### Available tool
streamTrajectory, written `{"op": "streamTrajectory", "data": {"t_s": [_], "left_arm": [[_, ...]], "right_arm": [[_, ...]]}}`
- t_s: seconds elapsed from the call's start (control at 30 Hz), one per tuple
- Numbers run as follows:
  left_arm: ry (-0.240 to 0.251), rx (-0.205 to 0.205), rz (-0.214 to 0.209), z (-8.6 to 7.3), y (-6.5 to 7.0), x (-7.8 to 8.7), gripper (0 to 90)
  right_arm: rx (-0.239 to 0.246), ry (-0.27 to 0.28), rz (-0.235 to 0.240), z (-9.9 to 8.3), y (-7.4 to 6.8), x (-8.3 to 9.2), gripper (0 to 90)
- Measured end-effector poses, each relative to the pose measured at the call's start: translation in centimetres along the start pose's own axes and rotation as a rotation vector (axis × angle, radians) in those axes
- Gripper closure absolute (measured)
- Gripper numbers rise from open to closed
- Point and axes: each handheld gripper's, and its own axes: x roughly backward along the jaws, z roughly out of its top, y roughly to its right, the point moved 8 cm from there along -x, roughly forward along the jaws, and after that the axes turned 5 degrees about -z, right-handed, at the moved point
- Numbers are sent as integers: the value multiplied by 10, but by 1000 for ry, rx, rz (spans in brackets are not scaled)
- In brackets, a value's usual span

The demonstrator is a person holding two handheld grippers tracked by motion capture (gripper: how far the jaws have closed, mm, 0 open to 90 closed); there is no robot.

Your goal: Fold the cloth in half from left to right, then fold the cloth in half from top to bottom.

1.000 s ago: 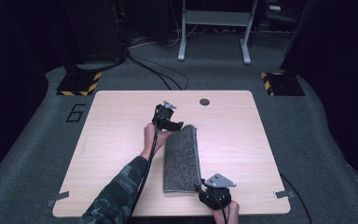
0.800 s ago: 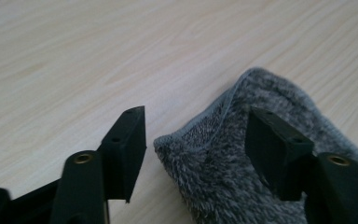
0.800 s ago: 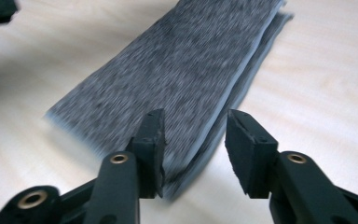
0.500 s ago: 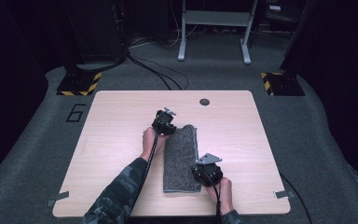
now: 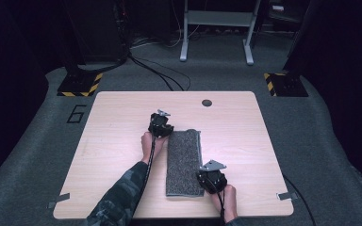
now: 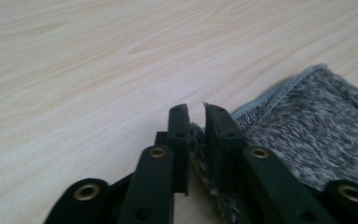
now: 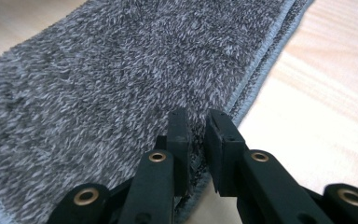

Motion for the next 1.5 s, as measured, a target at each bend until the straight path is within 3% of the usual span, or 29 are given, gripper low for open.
{"op": "streamTrajectory", "data": {"t_s": [0.03, 0.07, 0.13, 0.23, 0.3, 0.33, 0.37, 0.4, 0.43, 0.67, 0.9, 1.0, 1.3, 1.5], "left_arm": [[-3, 4, -7, -1, 1, 3, 555], [-9, 2, -8, -3, 1, 8, 555], [8, 12, -24, -5, 3, 15, 422], [30, 31, -33, -9, 3, 24, 365], [35, 54, -40, -11, 0, 28, 329], [34, 65, -47, -12, -2, 29, 294], [44, 83, -45, -12, -4, 30, 294], [45, 93, -53, -12, -4, 31, 268], [45, 93, -53, -12, -4, 31, 259], [46, 115, -67, -13, -2, 28, 236], [41, 92, -78, -11, 6, 23, 243], [16, 89, -81, -14, 10, 19, 251], [-21, 76, -95, -18, 17, 7, 289], [-55, 48, -82, -23, 18, 0, 399]], "right_arm": [[6, -3, 28, -4, -1, 4, 795], [6, -3, 28, -4, -1, 4, 795], [26, -29, 83, -8, -3, 12, 733], [12, -10, 90, -3, 4, 17, 667], [-12, 13, 82, 10, 16, 20, 608], [-30, 33, 68, 27, 29, 17, 536], [-30, 33, 68, 27, 29, 17, 536], [-49, 40, 50, 44, 41, 8, 518], [-49, 40, 50, 44, 41, 8, 518], [-93, 3, 23, 81, 69, -38, 472], [-138, -31, -26, 100, 85, -70, 452], [-178, -58, -28, 106, 95, -84, 441], [-198, -111, -30, 101, 97, -106, 429], [-167, -113, -54, 101, 94, -107, 565]]}}
